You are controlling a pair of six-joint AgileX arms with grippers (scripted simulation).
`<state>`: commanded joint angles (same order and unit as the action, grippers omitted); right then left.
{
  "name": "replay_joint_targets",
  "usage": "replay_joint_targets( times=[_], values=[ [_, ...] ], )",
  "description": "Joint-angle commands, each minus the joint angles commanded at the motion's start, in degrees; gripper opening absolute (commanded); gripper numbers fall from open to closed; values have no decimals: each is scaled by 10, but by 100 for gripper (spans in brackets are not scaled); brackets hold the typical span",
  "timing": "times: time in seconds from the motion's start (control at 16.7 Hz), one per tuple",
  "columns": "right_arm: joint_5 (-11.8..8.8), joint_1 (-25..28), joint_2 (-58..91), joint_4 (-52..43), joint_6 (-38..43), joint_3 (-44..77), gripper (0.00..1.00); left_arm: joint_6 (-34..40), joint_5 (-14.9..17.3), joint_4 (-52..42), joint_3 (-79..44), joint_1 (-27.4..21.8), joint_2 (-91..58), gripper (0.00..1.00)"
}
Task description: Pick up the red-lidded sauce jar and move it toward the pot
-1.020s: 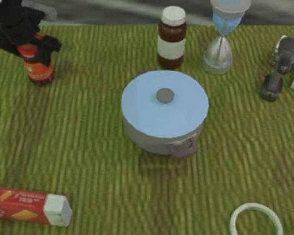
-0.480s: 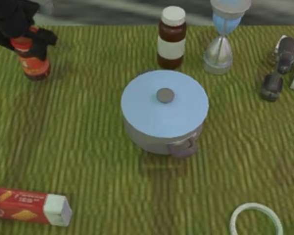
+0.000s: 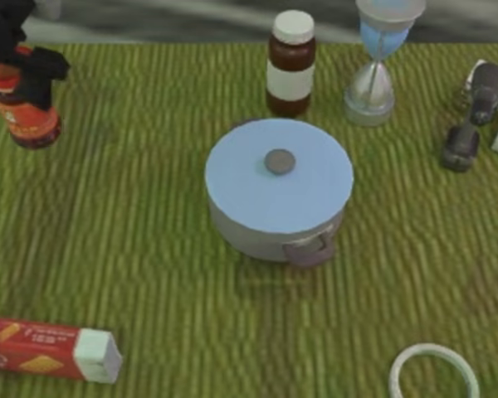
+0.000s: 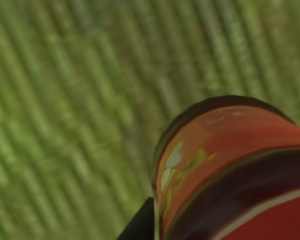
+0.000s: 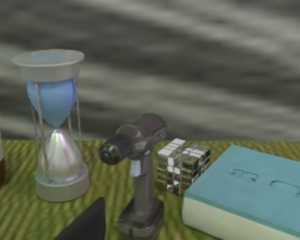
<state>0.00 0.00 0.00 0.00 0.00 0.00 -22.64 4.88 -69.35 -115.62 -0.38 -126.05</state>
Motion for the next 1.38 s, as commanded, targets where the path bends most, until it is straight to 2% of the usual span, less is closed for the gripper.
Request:
replay_joint_targets(
  times=[0.48,0.6,0.78,1.2,1.38],
  values=[
    [0,0,0,0,0,0,100,0,-1,4,33,-3,32,0],
    [0,0,0,0,0,0,100,20,-6,12,46,-12,35,0],
    [0,0,0,0,0,0,100,90,-21,41,89,-45,48,0],
    [0,0,0,0,0,0,100,334,-71,138,227,-146,98,0],
    [0,0,0,0,0,0,100,390,-85,164,267,-173,112,0]
  ],
)
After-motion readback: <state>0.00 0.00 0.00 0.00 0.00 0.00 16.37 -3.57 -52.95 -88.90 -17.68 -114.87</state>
